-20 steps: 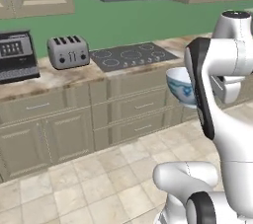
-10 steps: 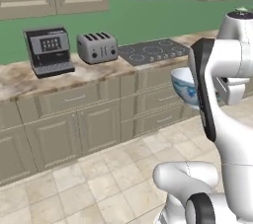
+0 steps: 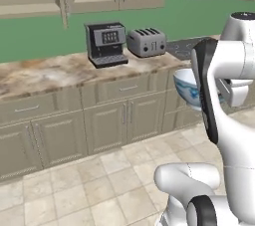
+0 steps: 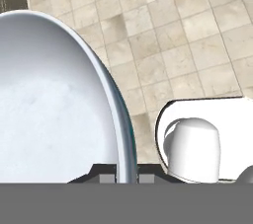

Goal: Pick the mug and place it in the sink. Pick the bowl and place it in the open cabinet and then close the cabinet.

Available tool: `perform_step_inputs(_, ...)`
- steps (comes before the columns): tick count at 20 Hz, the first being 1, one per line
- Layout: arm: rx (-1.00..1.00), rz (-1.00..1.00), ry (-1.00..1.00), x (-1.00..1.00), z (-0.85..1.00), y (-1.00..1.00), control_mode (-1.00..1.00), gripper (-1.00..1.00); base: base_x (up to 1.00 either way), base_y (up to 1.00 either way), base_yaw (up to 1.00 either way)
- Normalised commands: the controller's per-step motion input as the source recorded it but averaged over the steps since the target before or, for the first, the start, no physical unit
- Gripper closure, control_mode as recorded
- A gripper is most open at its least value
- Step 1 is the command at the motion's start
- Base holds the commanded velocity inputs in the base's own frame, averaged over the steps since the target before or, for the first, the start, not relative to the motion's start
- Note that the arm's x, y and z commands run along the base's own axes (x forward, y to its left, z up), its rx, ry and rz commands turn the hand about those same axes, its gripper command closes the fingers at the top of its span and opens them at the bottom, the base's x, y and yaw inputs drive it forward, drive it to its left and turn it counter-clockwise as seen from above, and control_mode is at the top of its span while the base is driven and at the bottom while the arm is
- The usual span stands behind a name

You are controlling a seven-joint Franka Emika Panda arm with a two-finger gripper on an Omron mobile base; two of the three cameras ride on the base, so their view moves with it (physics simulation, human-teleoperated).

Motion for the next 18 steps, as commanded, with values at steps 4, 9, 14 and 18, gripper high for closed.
perform_step_inputs(4, 0.0, 0.0, 0.0, 0.0, 0.0, 0.0, 1.0, 1.0, 0.0, 1.0, 0.29)
perform_step_inputs(9, 0.0, 0.0, 0.0, 0.0, 0.0, 0.0, 1.0, 1.0, 0.1, 0.85, 0.24)
perform_step_inputs(14, 0.0, 0.0, 0.0, 0.0, 0.0, 0.0, 1.0, 1.0, 0.46, 0.88, 0.13)
perform_step_inputs(18, 0.0, 0.0, 0.0, 0.0, 0.0, 0.0, 1.0, 1.0, 0.63, 0.97, 0.07)
